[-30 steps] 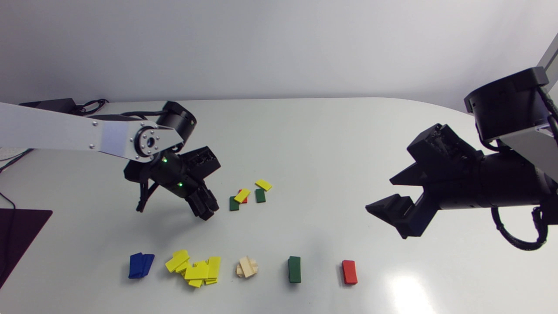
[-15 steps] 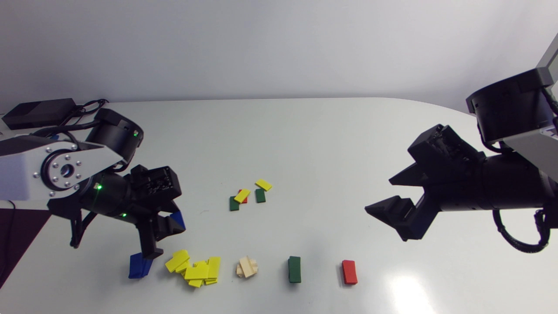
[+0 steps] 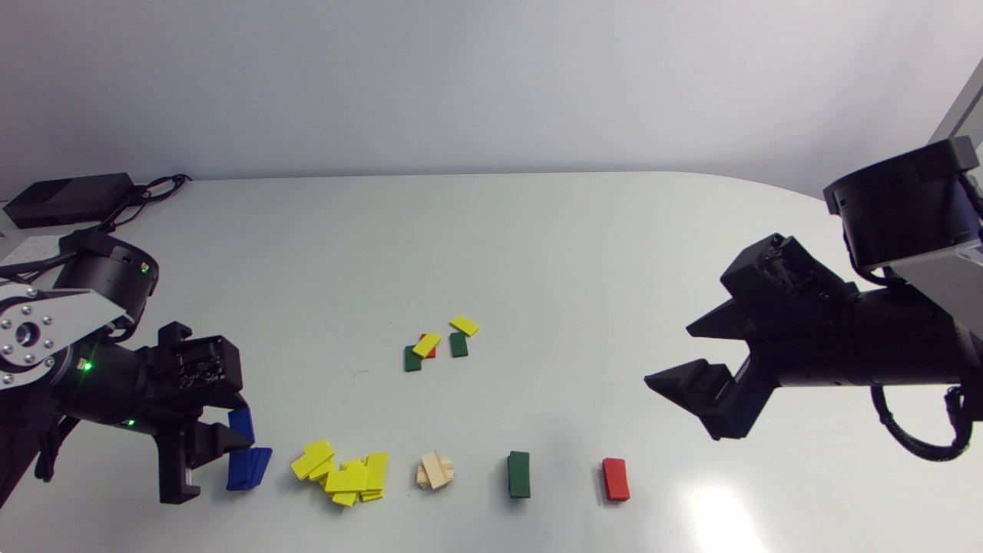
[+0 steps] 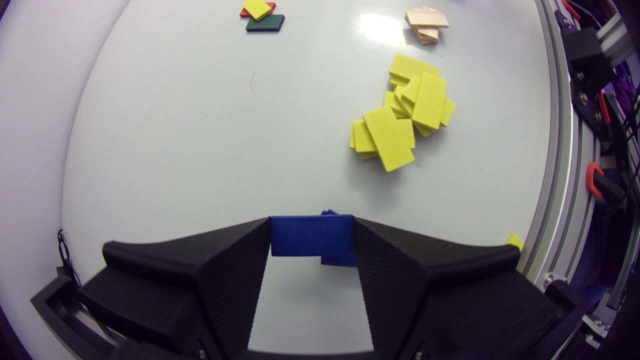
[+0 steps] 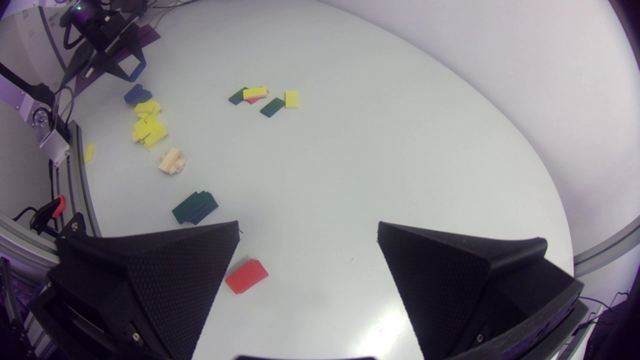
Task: Take domino bricks one by one from the mixed stack on the table and place each onto the existing stack of the same color.
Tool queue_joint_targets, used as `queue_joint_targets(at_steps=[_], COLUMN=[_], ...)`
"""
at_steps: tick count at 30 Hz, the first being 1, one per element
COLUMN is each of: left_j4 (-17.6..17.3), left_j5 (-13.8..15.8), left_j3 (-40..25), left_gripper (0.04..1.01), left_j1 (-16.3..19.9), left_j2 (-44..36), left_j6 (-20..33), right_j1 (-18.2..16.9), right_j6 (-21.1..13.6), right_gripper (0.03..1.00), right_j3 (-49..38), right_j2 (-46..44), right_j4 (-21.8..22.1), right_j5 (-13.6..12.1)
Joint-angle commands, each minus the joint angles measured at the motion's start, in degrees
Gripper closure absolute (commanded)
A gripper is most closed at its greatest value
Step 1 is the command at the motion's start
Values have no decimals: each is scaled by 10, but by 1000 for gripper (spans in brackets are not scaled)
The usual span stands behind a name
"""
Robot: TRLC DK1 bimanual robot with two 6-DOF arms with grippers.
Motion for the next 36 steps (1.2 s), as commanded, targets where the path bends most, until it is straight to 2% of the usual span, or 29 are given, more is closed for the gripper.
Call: queue_joint_targets(at_steps=[1, 4, 12, 26, 36], left_j4=[-23, -50, -94, -92, -87], left_j5=[7, 9, 29, 51, 57], left_j3=[-22, -30, -35, -29, -4], left_gripper=[967, 967, 967, 967, 967], left_j1=[12, 17, 50, 79, 76], left_j2=[-24, -41, -59, -3, 27], left_j6=[49, 74, 140, 210, 218], right_j1=[4, 2, 1, -9, -20], right_j6=[12, 11, 7, -4, -13], right_gripper=[66, 66, 66, 66, 66], right_j3=[-17, -20, -24, -31, -29], right_j2=[-7, -10, -15, -15, -14], right_j4=[3, 3, 3, 3, 3], right_j5=[2, 2, 2, 0, -2])
